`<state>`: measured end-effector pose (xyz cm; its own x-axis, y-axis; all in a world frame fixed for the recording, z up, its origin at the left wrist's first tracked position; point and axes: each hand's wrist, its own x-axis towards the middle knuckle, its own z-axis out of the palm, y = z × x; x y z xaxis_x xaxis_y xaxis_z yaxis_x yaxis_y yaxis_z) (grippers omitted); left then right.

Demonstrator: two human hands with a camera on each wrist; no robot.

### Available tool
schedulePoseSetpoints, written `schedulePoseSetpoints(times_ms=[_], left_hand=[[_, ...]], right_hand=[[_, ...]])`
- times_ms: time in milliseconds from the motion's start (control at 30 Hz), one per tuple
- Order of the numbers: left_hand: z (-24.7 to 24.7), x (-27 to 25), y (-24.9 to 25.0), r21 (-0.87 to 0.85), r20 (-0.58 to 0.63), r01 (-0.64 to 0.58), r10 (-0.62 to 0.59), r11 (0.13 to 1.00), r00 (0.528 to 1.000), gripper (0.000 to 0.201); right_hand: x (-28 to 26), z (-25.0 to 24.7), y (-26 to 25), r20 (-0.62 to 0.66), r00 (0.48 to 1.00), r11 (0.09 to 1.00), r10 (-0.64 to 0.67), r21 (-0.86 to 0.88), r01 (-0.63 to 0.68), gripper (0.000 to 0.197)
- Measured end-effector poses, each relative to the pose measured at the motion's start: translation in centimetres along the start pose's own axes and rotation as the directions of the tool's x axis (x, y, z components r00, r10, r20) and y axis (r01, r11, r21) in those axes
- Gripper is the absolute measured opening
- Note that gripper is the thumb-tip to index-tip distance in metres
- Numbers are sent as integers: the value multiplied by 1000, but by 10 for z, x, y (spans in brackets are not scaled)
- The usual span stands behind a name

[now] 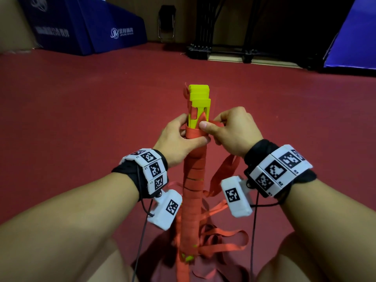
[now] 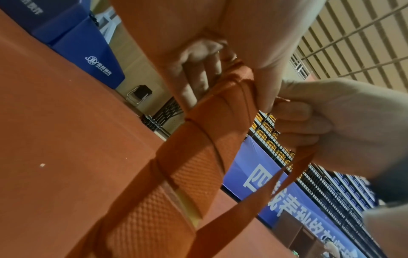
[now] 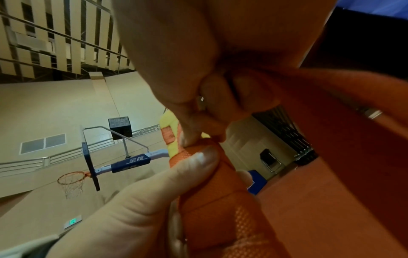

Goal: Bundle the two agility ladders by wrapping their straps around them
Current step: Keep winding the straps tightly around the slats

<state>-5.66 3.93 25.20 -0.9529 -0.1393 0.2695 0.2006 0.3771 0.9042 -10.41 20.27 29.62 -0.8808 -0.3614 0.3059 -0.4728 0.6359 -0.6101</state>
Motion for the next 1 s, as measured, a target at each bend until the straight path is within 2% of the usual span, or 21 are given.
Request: schedulePoseSetpoints(times_ms=[167, 300, 400, 533, 600, 733, 800, 900, 1000], left_hand=[[2, 0, 0, 103, -25, -8, 10, 995, 1000, 44], [4, 1, 0, 140, -46, 21, -15, 990, 999, 57], [9, 0, -2, 85, -26, 20, -18, 996, 1000, 61], [12, 3, -1, 19, 30, 6, -6, 1000, 1000, 43], [12, 5, 3, -9, 57, 47, -46, 999, 997, 30], [9, 5, 7, -111, 121, 131, -117, 985, 986, 18], [9, 4, 6, -136, 154, 131, -110, 982, 982, 24], [10, 2, -1, -61, 151, 85, -75, 995, 986, 44], [10, 0, -1, 15, 113, 48, -49, 999, 992, 45]], right_hand=[[-8, -1, -15, 21, 1000, 1000, 21, 19, -21, 44], [-10, 4, -22, 3, 1000, 998, 28, 57, -28, 61], [-11, 5, -24, -34, 999, 999, 20, 39, -19, 69], [-9, 4, -21, -47, 999, 1000, -10, 6, 10, 61], [-8, 1, -17, -52, 999, 1000, -17, 11, 18, 57], [-5, 0, -10, -31, 999, 999, -45, 19, 45, 52], [-4, 0, -8, -22, 998, 998, -64, 24, 65, 49], [-1, -2, -4, -12, 998, 998, -59, 20, 59, 45], [2, 0, 1, -18, 1000, 1000, -23, 15, 24, 48]])
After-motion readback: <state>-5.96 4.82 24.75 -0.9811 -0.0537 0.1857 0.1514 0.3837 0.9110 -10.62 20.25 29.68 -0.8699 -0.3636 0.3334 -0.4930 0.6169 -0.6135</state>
